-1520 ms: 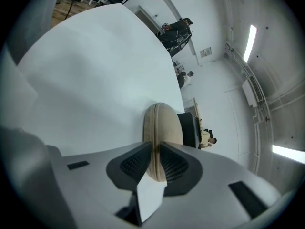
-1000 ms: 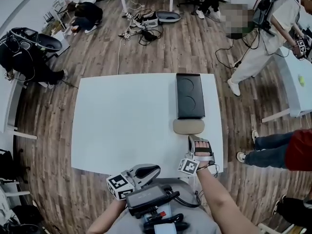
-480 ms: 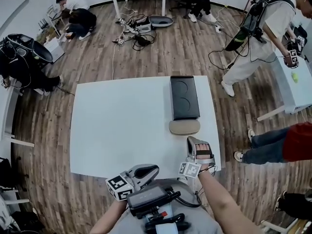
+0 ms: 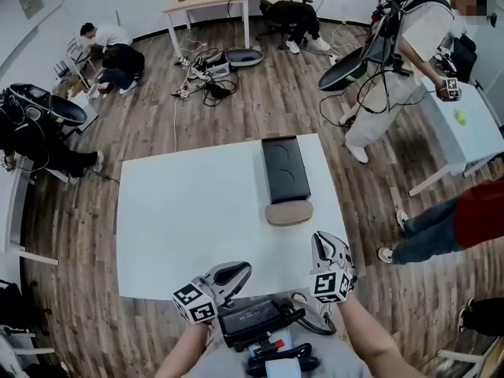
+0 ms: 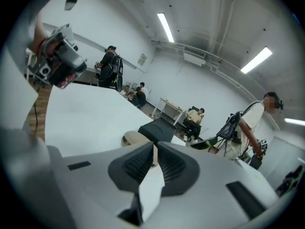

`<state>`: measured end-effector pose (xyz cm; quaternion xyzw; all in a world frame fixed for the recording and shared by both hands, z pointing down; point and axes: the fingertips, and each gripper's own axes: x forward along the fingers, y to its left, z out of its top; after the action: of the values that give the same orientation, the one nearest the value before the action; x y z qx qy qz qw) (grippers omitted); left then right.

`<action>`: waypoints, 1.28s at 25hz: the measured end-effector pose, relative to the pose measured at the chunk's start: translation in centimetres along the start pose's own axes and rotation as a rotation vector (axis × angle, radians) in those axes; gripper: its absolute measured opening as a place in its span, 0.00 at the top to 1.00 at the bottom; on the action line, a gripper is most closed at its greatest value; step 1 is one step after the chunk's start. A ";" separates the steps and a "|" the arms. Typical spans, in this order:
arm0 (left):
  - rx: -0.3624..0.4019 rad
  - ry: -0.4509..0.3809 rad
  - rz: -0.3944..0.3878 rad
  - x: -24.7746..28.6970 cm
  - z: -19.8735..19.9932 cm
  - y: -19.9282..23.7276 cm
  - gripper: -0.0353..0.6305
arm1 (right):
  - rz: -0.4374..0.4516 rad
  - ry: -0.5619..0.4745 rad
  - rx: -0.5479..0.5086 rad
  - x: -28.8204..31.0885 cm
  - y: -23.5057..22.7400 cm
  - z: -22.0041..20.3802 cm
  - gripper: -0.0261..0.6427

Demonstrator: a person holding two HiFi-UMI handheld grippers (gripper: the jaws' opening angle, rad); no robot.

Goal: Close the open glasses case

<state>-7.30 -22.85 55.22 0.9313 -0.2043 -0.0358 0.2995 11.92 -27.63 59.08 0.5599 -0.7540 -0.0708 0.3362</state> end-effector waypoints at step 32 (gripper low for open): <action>0.143 0.062 -0.117 3.4 0.0 -4.6 0.90 | 0.824 -0.355 0.824 -9.0 8.0 9.6 0.90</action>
<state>-2.58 -20.80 52.79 0.9613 -0.1422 -0.0099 0.2359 1.26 -19.32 51.73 0.2858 -0.9185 0.2704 -0.0394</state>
